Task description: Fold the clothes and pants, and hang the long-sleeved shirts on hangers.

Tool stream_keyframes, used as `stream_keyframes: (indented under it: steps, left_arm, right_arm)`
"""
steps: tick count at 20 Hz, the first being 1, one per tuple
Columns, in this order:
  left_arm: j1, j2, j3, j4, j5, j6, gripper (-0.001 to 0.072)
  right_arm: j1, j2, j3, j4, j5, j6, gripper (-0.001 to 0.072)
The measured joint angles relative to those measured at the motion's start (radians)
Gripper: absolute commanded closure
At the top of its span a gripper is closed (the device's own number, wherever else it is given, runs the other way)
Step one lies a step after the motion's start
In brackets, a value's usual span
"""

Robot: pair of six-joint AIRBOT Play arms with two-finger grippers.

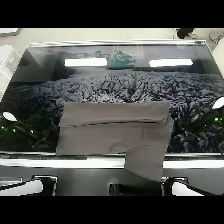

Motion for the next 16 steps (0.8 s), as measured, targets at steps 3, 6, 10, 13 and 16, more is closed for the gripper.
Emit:
stream_keyframes:
  steps: [3, 6, 10, 13, 16]
  left_arm:
    - [0.005, 0.014, -0.076, -0.051, 0.026, 0.038, 0.0266]
    - [0.007, 0.019, -0.114, -0.079, 0.048, 0.06, 0.0335]
    - [0.007, 0.021, -0.154, -0.107, 0.075, 0.071, 0.0576]
    - [0.007, 0.021, -0.176, -0.113, 0.085, 0.084, 0.0685]
    - [0.007, 0.021, -0.185, -0.117, 0.068, 0.106, 0.0685]
  right_arm:
    - [-0.001, 0.013, -0.025, 0.019, -0.006, -0.004, 0.0143]
    - [-0.002, 0.018, -0.035, 0.029, -0.002, -0.007, 0.0144]
    - [-0.002, 0.021, -0.039, 0.034, 0.01, -0.007, 0.0146]
    - [-0.002, 0.031, -0.051, 0.032, 0.014, -0.008, 0.0143]
    - [-0.002, 0.064, -0.127, 0.026, 0.009, -0.024, 0.0129]
